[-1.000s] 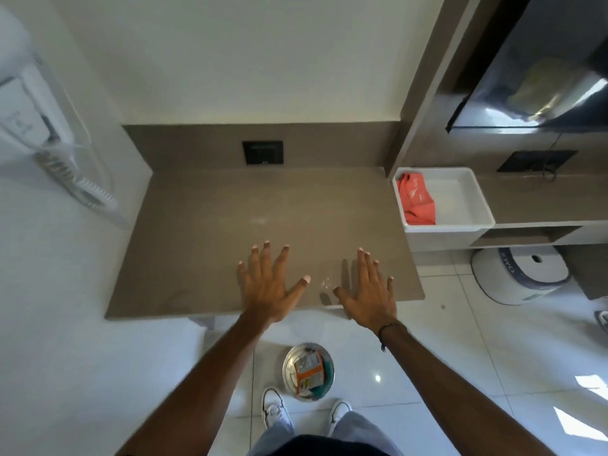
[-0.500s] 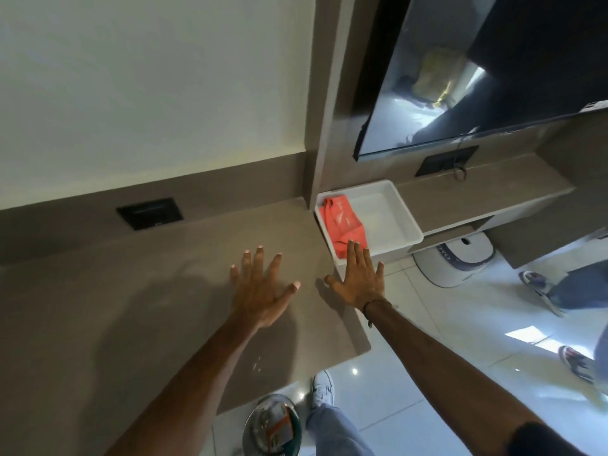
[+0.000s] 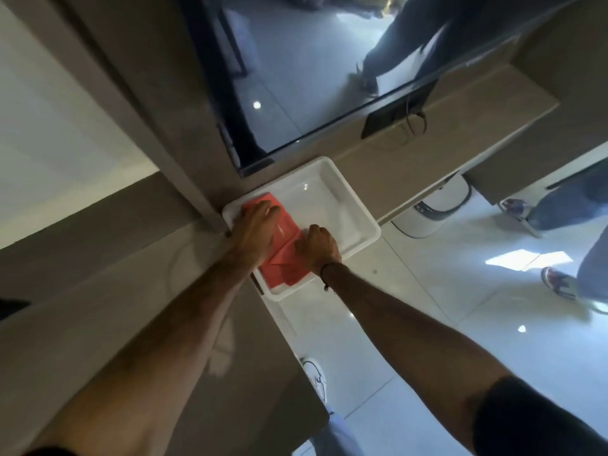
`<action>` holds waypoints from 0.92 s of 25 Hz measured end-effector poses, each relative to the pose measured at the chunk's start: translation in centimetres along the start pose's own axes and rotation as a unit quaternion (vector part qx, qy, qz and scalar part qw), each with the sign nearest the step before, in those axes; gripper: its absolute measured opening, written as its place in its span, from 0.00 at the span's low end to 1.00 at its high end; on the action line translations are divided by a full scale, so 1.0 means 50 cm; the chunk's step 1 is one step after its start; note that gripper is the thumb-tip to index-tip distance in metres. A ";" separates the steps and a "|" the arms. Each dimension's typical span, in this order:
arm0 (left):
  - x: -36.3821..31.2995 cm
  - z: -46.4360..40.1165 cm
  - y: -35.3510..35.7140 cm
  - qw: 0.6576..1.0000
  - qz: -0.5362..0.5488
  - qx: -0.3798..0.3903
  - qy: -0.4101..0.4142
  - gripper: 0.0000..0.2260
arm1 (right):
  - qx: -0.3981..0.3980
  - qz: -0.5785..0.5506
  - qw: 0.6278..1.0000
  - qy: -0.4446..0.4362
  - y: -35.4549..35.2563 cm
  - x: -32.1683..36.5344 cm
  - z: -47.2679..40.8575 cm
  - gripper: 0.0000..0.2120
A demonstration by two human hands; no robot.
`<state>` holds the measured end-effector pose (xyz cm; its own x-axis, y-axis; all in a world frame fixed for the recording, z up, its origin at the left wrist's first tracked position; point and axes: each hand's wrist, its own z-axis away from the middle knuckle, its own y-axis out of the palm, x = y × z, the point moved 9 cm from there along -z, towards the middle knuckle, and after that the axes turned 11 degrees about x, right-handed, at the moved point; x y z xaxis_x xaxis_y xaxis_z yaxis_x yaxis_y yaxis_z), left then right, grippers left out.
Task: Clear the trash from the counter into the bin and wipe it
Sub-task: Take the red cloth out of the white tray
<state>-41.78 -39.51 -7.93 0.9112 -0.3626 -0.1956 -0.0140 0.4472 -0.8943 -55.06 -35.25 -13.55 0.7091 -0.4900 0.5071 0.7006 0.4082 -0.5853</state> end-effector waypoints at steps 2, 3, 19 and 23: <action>-0.010 -0.042 -0.024 0.998 -0.069 0.000 0.005 0.17 | 0.012 -0.021 1.000 0.013 0.010 -0.009 -0.017 0.17; -0.015 -0.050 -0.031 0.994 -0.110 0.005 0.027 0.18 | 0.018 -0.027 0.999 0.011 0.019 0.001 -0.012 0.16; -0.007 0.064 -0.121 0.998 -0.021 0.058 0.013 0.12 | 0.046 -0.071 0.991 -0.107 -0.120 0.055 0.077 0.09; -0.024 0.166 -0.124 0.986 0.139 0.093 -0.005 0.14 | 0.046 -0.019 0.987 -0.154 -0.158 0.049 0.147 0.13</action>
<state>-39.36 -35.05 1.19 0.8870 -0.1972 -0.4175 -0.1886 0.6707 -0.7174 -58.27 -34.04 -3.02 0.6635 -0.2541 0.7037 0.7209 0.4690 -0.5102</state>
